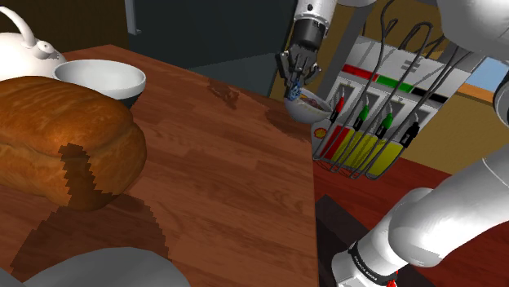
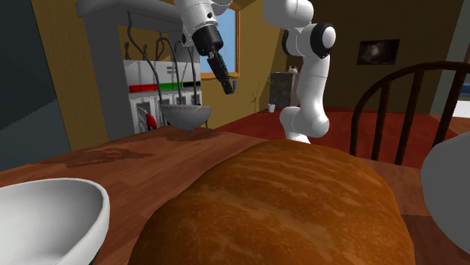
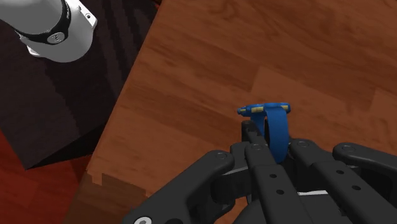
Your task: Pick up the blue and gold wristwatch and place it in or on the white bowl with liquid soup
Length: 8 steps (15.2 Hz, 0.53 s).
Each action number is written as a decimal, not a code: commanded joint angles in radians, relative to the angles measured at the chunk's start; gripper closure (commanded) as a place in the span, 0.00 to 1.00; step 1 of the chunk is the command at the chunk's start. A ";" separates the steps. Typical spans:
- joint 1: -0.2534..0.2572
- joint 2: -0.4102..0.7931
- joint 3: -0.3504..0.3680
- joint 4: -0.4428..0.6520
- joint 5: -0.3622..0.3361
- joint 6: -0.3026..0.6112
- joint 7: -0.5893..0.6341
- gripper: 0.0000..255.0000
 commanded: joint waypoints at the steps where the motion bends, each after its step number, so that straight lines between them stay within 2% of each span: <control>1: -0.019 0.019 -0.028 0.029 -0.017 -0.027 -0.044 1.00; 8: -0.090 0.125 -0.119 0.156 -0.075 -0.099 -0.202 1.00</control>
